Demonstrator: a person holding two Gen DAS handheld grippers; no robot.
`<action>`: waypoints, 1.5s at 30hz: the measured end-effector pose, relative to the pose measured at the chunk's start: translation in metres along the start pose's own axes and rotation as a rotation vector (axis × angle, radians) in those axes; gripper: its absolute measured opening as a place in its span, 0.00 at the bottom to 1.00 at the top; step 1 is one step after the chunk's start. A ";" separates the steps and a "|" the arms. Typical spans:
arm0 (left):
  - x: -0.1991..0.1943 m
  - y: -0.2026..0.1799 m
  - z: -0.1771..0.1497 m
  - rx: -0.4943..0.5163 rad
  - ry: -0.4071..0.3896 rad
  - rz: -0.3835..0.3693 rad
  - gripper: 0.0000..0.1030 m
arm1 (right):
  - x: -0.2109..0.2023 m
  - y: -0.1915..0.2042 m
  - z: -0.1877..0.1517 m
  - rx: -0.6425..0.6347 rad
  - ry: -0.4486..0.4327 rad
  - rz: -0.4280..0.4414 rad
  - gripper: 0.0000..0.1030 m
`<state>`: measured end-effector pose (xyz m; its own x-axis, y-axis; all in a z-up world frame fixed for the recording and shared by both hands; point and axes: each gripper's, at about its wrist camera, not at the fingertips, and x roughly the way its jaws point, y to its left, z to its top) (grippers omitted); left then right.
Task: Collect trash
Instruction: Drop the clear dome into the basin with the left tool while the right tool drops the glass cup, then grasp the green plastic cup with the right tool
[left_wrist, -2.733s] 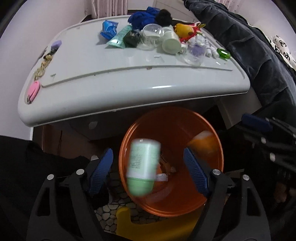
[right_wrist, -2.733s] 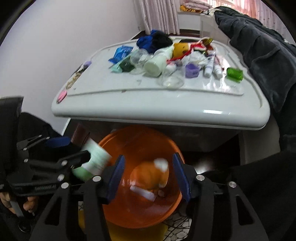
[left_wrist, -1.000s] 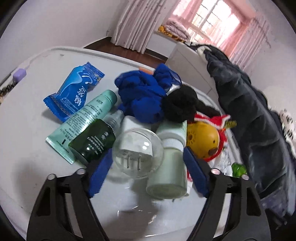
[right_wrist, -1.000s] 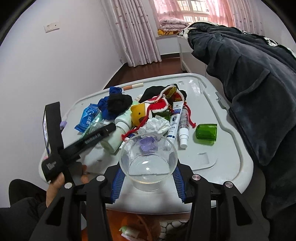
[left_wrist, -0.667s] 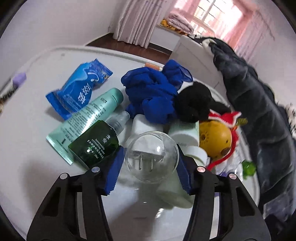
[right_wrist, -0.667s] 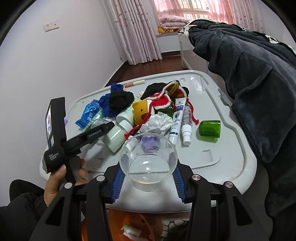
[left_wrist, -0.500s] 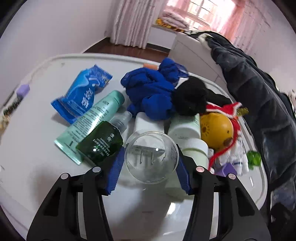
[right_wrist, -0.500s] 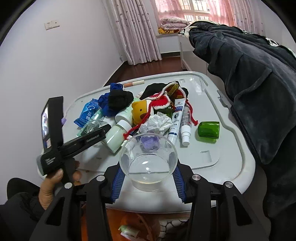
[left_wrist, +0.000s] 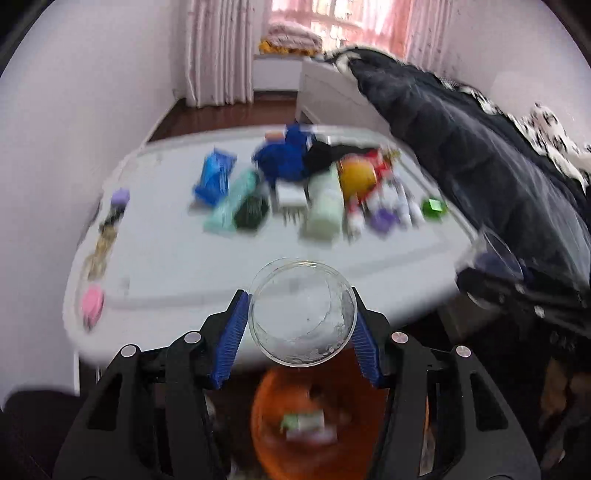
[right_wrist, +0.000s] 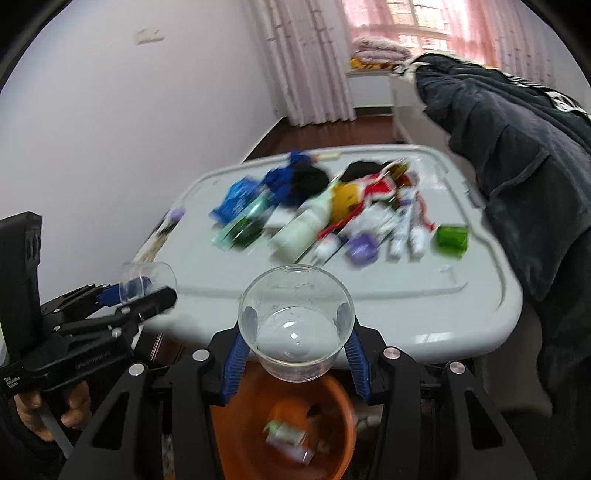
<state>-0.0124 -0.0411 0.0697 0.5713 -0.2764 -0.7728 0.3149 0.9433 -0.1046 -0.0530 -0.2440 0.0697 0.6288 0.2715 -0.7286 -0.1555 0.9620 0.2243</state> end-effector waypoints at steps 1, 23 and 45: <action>-0.002 0.000 -0.015 0.004 0.024 -0.001 0.51 | -0.001 0.006 -0.009 -0.012 0.021 0.001 0.45; 0.043 0.007 -0.078 -0.068 0.296 0.004 0.70 | 0.031 0.009 -0.078 0.030 0.220 -0.040 0.53; 0.056 0.013 -0.031 -0.075 0.189 -0.011 0.75 | 0.118 -0.150 0.088 0.169 0.170 -0.375 0.53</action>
<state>0.0003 -0.0388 0.0059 0.4138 -0.2542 -0.8742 0.2588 0.9535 -0.1548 0.1112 -0.3586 0.0071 0.4819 -0.0815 -0.8725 0.1950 0.9807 0.0161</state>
